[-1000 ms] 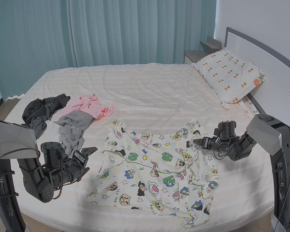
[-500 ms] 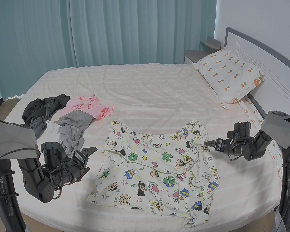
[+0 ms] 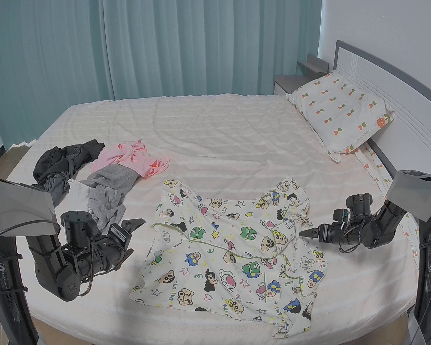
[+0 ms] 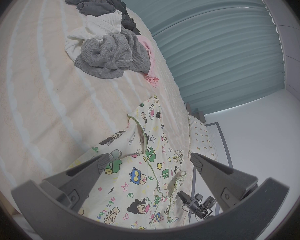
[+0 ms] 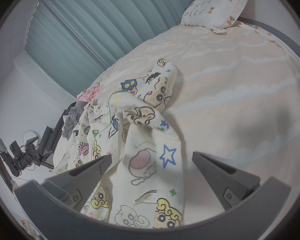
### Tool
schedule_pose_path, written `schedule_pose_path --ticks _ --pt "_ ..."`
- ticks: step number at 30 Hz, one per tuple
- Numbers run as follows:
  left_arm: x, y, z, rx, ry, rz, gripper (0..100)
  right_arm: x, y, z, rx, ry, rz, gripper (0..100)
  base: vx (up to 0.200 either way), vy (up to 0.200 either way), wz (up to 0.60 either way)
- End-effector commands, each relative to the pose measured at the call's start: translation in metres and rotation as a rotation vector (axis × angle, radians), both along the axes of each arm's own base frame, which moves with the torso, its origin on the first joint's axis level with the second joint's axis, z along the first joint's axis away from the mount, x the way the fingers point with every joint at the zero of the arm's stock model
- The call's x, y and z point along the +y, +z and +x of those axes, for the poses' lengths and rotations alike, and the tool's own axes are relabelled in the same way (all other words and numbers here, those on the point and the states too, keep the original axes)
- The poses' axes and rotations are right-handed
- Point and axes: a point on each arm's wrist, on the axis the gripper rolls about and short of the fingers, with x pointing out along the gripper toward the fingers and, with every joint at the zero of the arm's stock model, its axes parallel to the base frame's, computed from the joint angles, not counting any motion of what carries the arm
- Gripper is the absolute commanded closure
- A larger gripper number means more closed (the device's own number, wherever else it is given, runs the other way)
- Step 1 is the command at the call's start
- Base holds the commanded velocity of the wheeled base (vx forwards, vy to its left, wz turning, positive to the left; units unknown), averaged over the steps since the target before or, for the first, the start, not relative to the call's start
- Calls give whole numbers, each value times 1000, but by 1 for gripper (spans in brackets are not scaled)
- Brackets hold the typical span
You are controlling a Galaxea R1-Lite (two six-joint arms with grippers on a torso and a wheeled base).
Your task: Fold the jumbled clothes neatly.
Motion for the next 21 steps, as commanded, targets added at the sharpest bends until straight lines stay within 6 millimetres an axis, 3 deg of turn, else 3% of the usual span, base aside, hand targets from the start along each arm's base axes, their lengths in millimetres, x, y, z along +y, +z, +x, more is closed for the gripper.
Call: schedule_pose_path --ticks 1,13,14,21 --pt "0 -1 0 1 0 0 0 3 -9 1 18 6 2 0 0 0 0" --pt "0 -2 0 6 1 2 0 -12 -11 -1 33 -32 18 0 0 0 0" --pt "0 -2 0 6 0 1 0 -12 -11 -1 37 -35 21 100 0 0 0" --pt "0 -2 0 6 1 2 0 -11 -11 1 61 -85 76 100 0 0 0"
